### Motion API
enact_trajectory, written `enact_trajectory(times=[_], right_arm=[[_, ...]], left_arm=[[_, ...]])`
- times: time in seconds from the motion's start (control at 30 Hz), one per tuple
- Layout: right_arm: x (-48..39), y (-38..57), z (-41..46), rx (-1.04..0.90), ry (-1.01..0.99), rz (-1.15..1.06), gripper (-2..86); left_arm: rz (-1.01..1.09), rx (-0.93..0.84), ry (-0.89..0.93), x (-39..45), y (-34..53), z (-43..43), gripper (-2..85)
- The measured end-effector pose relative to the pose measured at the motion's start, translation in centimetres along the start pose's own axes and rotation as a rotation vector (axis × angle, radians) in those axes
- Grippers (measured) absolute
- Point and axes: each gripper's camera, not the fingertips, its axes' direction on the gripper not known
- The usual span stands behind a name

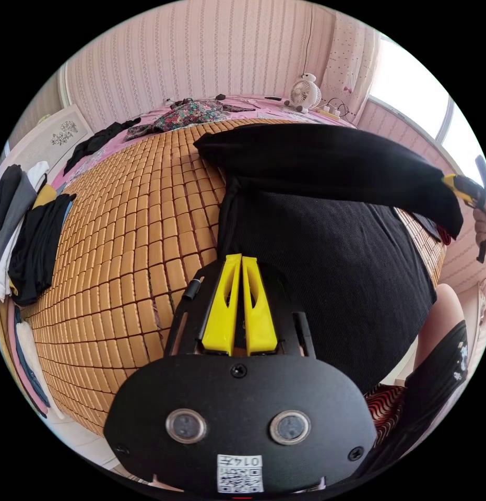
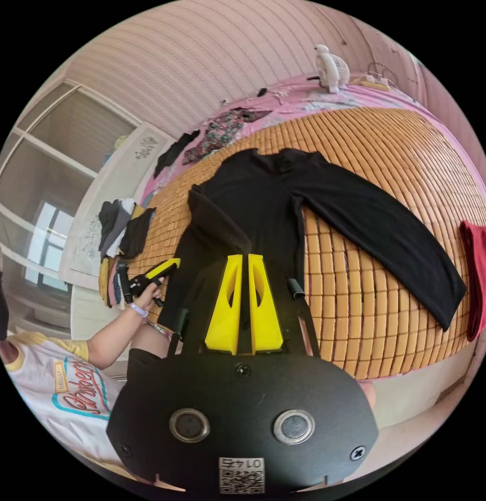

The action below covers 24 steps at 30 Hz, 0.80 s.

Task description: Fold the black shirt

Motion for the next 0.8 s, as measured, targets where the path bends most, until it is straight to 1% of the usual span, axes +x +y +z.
enact_trajectory(times=[0.03, 0.1, 0.2, 0.27, 0.4, 0.5, 0.57, 0.63, 0.73, 0.8], right_arm=[[2.1, 0.6, 1.2, -0.055, 0.038, 0.071, 1.0], [4.4, 1.5, 2.9, -0.119, 0.024, 0.136, 1.1], [6.0, 2.6, 2.9, -0.113, 0.086, 0.208, 1.1], [6.5, 2.9, 1.4, -0.100, 0.036, 0.243, 1.1], [5.9, 2.5, -0.6, -0.130, -0.026, 0.216, 1.2], [4.7, 2.0, -2.7, -0.143, -0.173, 0.163, 1.2], [2.4, 1.7, -5.3, -0.113, -0.278, 0.097, 1.2], [0.1, 1.6, -7.0, -0.103, -0.328, 0.044, 1.2], [-2.4, 2.2, -7.9, -0.155, -0.429, -0.014, 1.3], [-2.0, 3.0, -7.7, -0.181, -0.379, 0.010, 1.3]], left_arm=[[0.006, 0.000, -0.008, 0.1, 0.0, 0.3, -0.7], [0.006, 0.000, -0.005, -0.1, 0.1, 0.8, -0.7], [0.006, -0.001, 0.005, -0.5, 0.1, 1.5, -0.7], [0.008, -0.002, 0.001, -0.6, 0.2, 1.9, -0.6], [0.010, -0.001, -0.007, -0.9, 0.3, 2.8, -0.5], [-0.045, 0.007, 0.030, -1.6, 0.3, 2.8, -0.4], [-0.002, 0.059, 0.023, -1.2, 0.1, 1.8, 1.0], [0.047, 0.128, -0.006, -1.0, -0.9, 0.9, 2.8], [0.059, 0.155, 0.014, -1.8, -3.2, 1.8, 5.0], [0.070, 0.126, 0.031, -2.1, -5.0, 3.5, 6.4]])
